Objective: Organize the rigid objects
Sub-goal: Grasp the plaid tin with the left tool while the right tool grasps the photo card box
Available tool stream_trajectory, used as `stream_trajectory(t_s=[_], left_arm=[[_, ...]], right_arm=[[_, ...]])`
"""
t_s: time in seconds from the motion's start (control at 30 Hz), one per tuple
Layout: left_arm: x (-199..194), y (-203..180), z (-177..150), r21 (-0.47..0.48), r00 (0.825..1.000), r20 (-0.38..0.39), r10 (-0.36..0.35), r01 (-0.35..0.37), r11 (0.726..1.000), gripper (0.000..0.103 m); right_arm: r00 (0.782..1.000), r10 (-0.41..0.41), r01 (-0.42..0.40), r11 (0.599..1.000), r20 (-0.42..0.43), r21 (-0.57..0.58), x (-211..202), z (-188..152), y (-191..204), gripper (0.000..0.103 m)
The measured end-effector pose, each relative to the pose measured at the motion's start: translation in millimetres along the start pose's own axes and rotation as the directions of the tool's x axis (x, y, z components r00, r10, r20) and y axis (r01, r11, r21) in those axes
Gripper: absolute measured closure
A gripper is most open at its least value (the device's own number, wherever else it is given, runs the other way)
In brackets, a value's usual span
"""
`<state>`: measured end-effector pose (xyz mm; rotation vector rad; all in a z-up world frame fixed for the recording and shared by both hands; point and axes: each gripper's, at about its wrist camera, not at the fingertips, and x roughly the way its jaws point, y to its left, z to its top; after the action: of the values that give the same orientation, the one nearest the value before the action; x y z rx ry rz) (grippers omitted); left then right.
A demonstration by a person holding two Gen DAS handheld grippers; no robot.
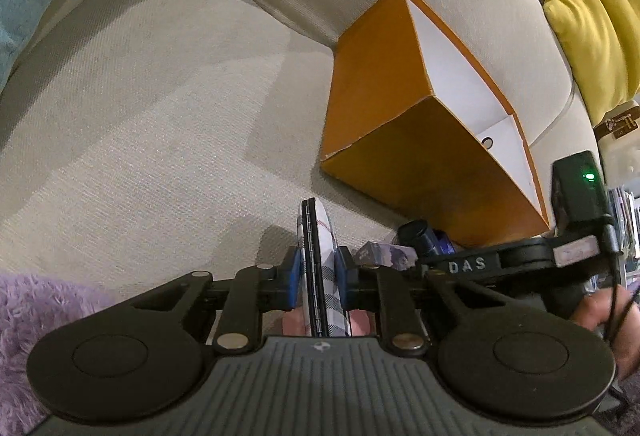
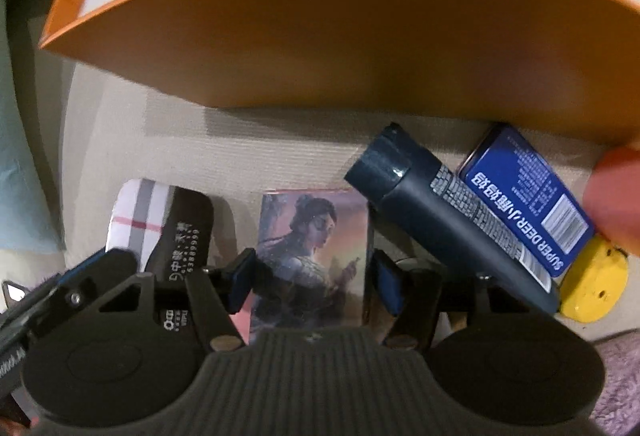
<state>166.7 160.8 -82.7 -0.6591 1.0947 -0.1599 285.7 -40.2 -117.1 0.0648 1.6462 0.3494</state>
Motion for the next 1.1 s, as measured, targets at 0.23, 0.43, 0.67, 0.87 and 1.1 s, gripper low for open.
stream_trajectory(t_s=[0.23, 0.43, 0.67, 0.87, 1.1], left_arm=[[-0.7, -2.8, 1.4, 0.003, 1.000, 0.001, 0.007, -0.007, 1.000, 0.083], [0.7, -7.3, 1.8, 0.004, 0.999, -0.002, 0.037, -0.037, 0.999, 0.083], [6.2, -11.4, 6.3, -0.018, 0.997, -0.021, 0.077, -0.078, 0.997, 0.083], [11.2, -6.6, 13.6, -0.059, 0.993, -0.058, 0.100, -0.103, 0.993, 0.083], [19.7, 0.8, 15.3, -0.090, 0.990, -0.115, 0.078, -0.088, 0.992, 0.081]], right_arm=[[0.998, 0.063, -0.063, 0.998, 0.015, 0.009, -13.8, 0.2, 3.4, 0.038], [0.992, 0.106, -0.109, 0.993, 0.066, 0.036, -30.4, -7.5, -23.3, 0.068], [0.974, 0.194, -0.197, 0.980, 0.121, 0.012, -51.5, -18.5, -18.3, 0.073], [0.956, 0.272, -0.280, 0.958, 0.105, 0.065, -38.2, -18.1, -26.7, 0.071], [0.954, 0.270, -0.279, 0.958, 0.128, 0.060, -44.8, -27.4, -28.6, 0.078]])
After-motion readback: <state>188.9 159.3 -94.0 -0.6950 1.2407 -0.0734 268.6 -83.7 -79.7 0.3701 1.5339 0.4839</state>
